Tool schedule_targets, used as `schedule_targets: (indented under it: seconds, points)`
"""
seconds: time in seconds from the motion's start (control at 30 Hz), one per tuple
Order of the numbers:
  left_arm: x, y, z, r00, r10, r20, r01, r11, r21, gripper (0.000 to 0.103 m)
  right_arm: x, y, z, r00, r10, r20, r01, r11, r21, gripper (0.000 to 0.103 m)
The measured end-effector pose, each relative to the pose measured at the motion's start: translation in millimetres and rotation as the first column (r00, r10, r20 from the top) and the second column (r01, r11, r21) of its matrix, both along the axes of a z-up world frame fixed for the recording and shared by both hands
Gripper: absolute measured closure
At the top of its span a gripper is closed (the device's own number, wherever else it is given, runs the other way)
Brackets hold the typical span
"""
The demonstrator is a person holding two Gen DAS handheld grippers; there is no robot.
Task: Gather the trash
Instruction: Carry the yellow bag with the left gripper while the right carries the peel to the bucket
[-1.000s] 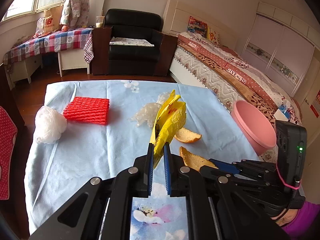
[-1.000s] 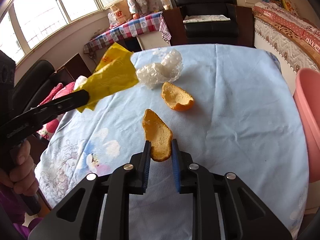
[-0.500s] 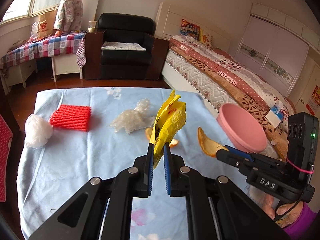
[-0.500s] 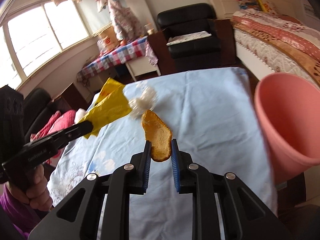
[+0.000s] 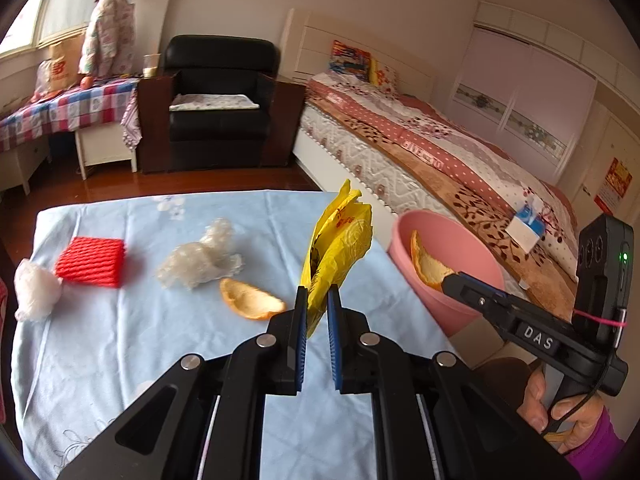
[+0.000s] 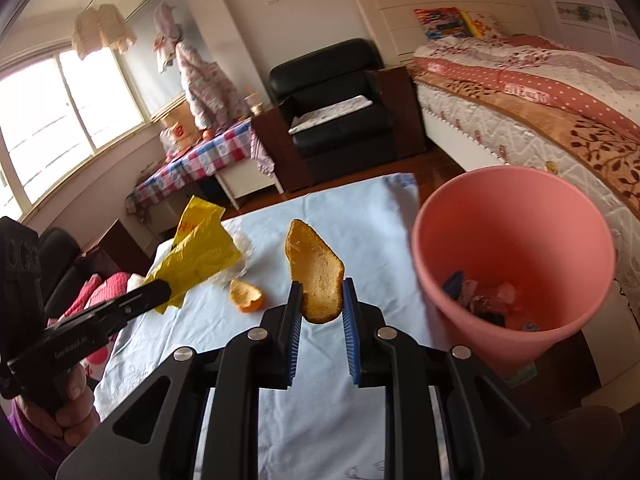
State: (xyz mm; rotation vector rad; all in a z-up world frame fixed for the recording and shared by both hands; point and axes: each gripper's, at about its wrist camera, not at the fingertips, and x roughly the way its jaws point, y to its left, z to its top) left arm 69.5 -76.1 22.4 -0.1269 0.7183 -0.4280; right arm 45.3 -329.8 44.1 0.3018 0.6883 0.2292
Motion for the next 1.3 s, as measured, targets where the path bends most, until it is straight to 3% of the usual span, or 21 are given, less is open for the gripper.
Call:
schedule_targets:
  seconds: [0.63,1.3]
  points:
    - [18.3,-93.3,2.2,0.992,-0.124,0.012,0.124,0.992,0.028,0.094,-5.8,-64.2,-4.6,0.980,-0.200,0.002,0.200,0.980,-0.008,0.083]
    - [59.4,-178.6,-26.2,0.988,-0.142,-0.063,0.148,0.983,0.110,0.094,8.3,-118.7,-24.3,0.941,-0.336,-0.031,0.336,0.942,-0.027,0.083]
